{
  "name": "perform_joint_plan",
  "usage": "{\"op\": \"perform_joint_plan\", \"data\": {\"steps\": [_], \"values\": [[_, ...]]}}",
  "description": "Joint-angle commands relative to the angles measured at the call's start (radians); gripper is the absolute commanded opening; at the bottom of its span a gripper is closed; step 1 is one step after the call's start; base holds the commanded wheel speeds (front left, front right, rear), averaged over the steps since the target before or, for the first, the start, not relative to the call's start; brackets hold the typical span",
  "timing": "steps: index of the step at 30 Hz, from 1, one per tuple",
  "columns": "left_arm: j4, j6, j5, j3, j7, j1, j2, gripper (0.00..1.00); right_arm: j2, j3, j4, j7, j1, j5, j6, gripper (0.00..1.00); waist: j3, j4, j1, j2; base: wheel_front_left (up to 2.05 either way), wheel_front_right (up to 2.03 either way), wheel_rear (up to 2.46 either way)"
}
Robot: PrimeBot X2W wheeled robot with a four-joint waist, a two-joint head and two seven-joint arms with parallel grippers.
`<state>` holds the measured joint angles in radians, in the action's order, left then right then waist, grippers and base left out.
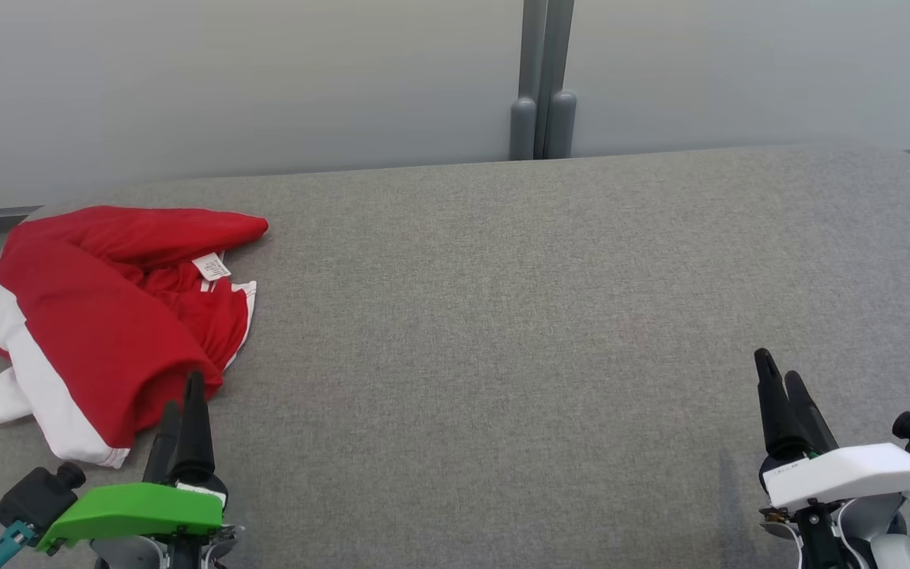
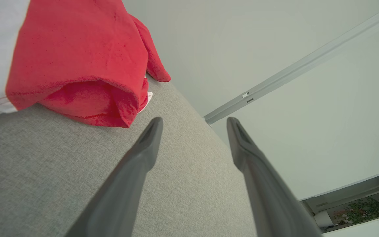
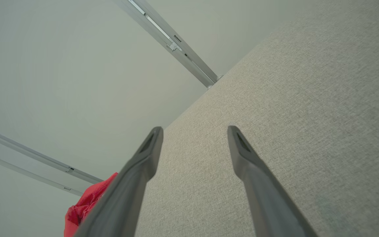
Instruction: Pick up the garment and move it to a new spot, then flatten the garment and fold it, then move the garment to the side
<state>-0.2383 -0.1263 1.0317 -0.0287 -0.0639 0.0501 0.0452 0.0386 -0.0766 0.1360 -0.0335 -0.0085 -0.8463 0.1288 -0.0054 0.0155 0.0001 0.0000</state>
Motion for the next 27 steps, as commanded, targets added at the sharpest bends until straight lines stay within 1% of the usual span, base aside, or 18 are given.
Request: {"op": "perform_joint_plan", "data": {"steps": [1, 9, 15, 27], "values": [[0.014, -0.003, -0.048, 0.005, -0.011, 0.002, 0.004, 1.00, 0.009, 0.003, -0.019, -0.012, -0.006, 0.046, 0.002, 1.00, -0.001, 0.001, -0.0001, 0.0000, 0.00, 0.00, 0.00], [0.016, -0.004, -0.180, 0.016, -0.032, -0.002, 0.005, 1.00, 0.014, 0.007, -0.022, -0.038, -0.002, 0.162, 0.002, 1.00, -0.004, 0.003, -0.0001, 0.0000, 0.00, 0.00, 0.00], [0.019, -0.004, -0.285, 0.026, -0.050, -0.004, 0.015, 1.00, 0.017, 0.013, -0.017, -0.058, 0.001, 0.252, 0.002, 1.00, -0.007, 0.004, -0.0001, 0.0000, 0.00, 0.00, 0.00], [0.007, -0.004, -0.453, 0.042, -0.085, -0.009, 0.035, 1.00, 0.034, 0.022, -0.010, -0.098, 0.010, 0.423, 0.002, 1.00, -0.016, 0.007, -0.0001, 0.0000, 0.00, 0.00, 0.00]]}}
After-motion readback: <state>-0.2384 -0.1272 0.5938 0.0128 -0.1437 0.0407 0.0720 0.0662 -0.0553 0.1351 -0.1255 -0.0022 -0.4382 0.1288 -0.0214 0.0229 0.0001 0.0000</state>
